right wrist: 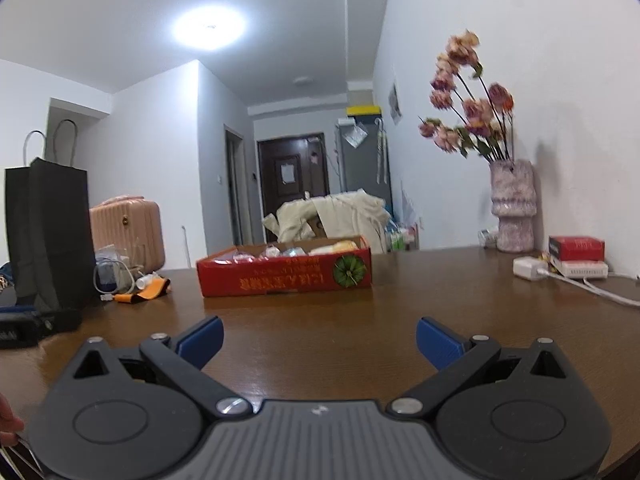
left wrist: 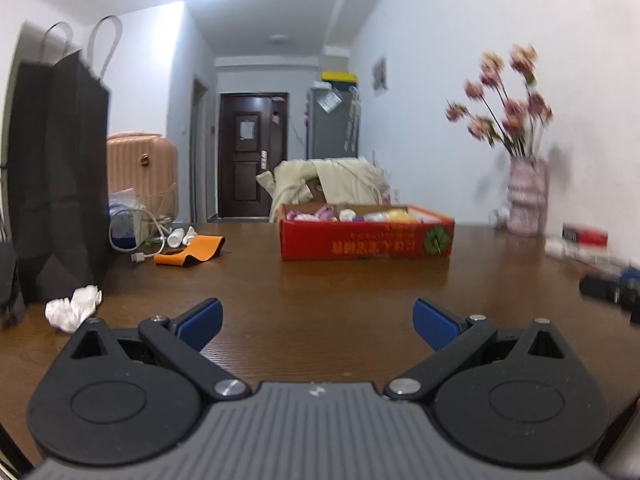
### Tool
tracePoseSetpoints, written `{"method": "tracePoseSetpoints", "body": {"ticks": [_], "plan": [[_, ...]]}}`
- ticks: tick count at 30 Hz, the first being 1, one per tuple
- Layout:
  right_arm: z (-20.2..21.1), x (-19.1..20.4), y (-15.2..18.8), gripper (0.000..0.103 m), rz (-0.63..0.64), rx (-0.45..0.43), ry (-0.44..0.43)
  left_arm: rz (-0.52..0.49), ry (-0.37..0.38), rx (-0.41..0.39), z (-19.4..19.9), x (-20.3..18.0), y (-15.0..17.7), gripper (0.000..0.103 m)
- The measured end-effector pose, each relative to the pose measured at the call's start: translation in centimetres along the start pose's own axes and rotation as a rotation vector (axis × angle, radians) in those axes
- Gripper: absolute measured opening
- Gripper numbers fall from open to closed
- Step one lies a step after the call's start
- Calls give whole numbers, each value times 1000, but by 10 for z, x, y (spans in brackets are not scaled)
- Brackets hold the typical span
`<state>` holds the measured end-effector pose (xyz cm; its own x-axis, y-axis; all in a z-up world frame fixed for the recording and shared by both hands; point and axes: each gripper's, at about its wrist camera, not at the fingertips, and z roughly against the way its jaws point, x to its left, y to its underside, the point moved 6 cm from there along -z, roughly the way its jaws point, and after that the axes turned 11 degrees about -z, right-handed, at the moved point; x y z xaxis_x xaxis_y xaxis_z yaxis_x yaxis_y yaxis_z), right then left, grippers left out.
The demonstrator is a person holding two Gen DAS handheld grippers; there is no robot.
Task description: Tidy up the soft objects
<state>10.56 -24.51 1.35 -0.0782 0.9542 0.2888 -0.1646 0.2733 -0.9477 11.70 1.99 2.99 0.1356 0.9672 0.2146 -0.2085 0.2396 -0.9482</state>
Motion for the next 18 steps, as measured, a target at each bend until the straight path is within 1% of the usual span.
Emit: {"method": "tracePoseSetpoints", "body": {"ticks": [2, 5, 9, 15, 18], "plan": [[3, 4, -2, 103, 5, -15, -27, -12, -12, -19, 3, -1, -1, 103], [6, 11, -3, 103, 19, -36, -55, 4, -7, -41, 5, 0, -3, 103], [6, 17, -2, 103, 50, -43, -61, 9, -15, -53, 5, 0, -5, 103], [7, 16, -3, 103, 41, -46, -65, -2, -30, -48, 6, 1, -8, 103], [7, 18, -3, 103, 26, -37, -81, 10, -27, -77, 9, 1, -9, 103]]}}
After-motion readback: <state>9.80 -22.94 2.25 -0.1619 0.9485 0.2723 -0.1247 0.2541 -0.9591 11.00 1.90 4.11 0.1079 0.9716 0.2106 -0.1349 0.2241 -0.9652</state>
